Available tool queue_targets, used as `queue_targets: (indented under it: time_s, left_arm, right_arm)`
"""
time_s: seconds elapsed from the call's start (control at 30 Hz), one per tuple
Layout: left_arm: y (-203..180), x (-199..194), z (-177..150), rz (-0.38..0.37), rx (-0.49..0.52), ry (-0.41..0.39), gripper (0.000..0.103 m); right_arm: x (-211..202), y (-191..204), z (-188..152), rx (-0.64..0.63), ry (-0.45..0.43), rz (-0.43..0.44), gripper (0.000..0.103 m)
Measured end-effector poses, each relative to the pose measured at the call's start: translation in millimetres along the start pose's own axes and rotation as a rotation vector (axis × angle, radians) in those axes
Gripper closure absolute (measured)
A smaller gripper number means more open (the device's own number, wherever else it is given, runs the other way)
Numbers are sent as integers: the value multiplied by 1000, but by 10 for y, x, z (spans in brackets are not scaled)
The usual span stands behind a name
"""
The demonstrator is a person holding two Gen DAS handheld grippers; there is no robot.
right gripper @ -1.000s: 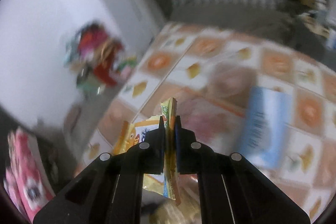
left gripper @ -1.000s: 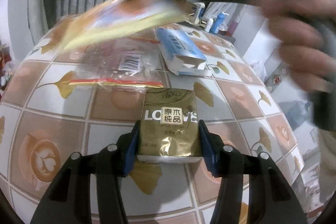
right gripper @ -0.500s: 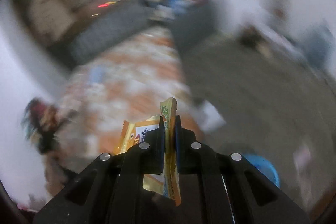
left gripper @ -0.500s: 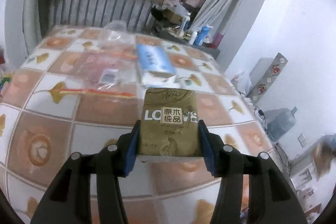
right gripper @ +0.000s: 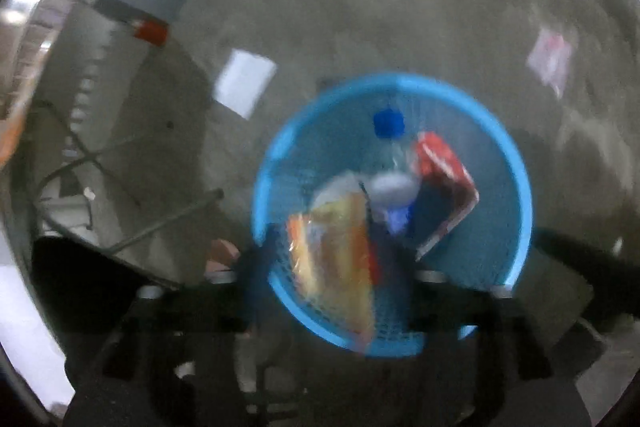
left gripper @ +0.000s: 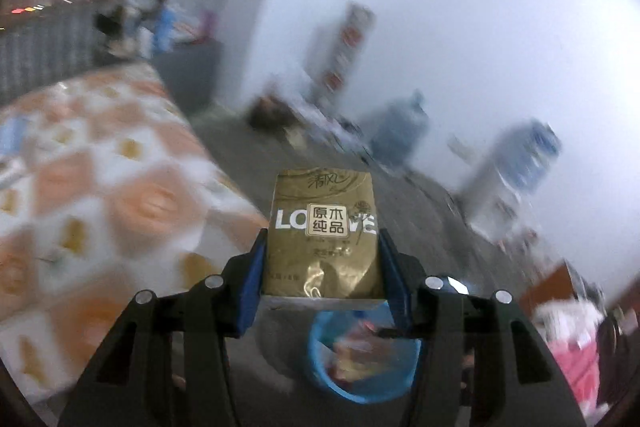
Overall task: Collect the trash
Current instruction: 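Carry both packets over the blue basket and open the right gripper, then open the left gripper over the basket and return both grippers to the table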
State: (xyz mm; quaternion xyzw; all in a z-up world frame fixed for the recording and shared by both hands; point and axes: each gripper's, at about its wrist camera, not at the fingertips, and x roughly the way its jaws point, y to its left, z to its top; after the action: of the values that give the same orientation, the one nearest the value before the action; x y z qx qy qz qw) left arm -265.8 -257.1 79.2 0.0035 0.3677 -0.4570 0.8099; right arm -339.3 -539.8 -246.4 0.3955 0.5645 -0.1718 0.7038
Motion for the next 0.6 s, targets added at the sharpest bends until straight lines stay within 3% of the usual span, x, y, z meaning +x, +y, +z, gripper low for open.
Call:
queue_targets:
  time_s: [0.07,0.1,0.17,0.27,0.5,0.57,0.6]
  left_arm:
    - [-119,242,-102,-26,0,62,52]
    - [-173,397,-164,-39,-1,101,52]
    - [-249,643,-308,-58,2,166,52]
    - [-391,1041,-542,-63,38,283,52]
    - [-609,1637,-897,-85,86,447,50]
    - [-701,1713,-937,-93,95,456,32]
    - [-743,1721,-938,-98,98,445,28]
  right_arm:
    - [-89,8,35,-7,-36,11,47]
    - [-190,-28,40,-15,-68,9,41]
    - [-364,25,69,-37,-162,-44,33]
    - [-605,-5,112,-15,-283,-116,31]
    - [-750,-345,184,147,-306,-4,30]
    - [-737,-408,149,157,-304,30,30]
    - [-796,-447,125,158,-312,39,30]
